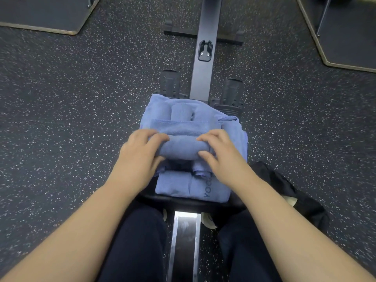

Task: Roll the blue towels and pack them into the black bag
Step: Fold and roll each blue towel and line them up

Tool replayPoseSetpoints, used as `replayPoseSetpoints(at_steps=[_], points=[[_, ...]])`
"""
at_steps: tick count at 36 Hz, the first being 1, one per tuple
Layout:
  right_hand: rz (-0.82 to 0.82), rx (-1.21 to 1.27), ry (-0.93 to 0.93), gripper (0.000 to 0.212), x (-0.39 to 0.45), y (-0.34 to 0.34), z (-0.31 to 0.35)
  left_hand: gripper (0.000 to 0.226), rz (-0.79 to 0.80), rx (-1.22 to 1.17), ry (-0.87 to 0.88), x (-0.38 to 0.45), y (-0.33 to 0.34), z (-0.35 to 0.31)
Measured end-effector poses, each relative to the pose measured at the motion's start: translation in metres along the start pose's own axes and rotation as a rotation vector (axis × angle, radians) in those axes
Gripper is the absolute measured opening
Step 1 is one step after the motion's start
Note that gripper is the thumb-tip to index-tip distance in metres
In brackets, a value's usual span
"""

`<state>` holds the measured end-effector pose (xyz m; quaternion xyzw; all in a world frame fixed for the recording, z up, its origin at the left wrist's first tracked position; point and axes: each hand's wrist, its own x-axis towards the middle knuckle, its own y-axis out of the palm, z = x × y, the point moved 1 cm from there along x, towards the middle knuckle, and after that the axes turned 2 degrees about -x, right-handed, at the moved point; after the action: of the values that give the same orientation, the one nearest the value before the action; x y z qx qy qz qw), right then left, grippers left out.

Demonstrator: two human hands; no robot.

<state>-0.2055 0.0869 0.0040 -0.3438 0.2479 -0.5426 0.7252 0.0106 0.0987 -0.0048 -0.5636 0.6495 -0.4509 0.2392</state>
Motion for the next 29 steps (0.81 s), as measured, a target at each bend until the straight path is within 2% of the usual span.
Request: replayPoseSetpoints(at_steps=[3, 8, 17, 20, 24, 27, 29], points=[[-0.002, -0.021, 0.049, 0.031, 0.004, 0.003, 0.002, 0.057, -0.058, 0.034, 0.022, 0.0, 0.001, -0.002], [-0.027, -0.054, 0.082, 0.03, 0.009, 0.01, 0.002, 0.058, -0.048, 0.031, 0.12, 0.001, 0.0, -0.004], [-0.117, -0.186, 0.134, 0.033, 0.018, 0.017, 0.0, 0.069, 0.029, 0.077, 0.042, 0.001, 0.004, -0.008], [-0.21, -0.266, 0.154, 0.031, 0.018, 0.022, -0.002, 0.071, 0.052, 0.092, 0.014, 0.003, 0.007, -0.008], [-0.456, -0.264, -0.014, 0.021, 0.016, 0.021, 0.007, 0.067, 0.017, 0.111, -0.011, 0.009, 0.012, -0.008], [-0.457, -0.252, -0.171, 0.023, 0.015, 0.018, 0.017, 0.057, -0.023, 0.115, -0.038, 0.014, 0.015, -0.008], [-0.406, -0.288, -0.206, 0.023, 0.014, 0.02, 0.019, 0.046, -0.039, 0.113, -0.078, 0.017, 0.015, -0.009]])
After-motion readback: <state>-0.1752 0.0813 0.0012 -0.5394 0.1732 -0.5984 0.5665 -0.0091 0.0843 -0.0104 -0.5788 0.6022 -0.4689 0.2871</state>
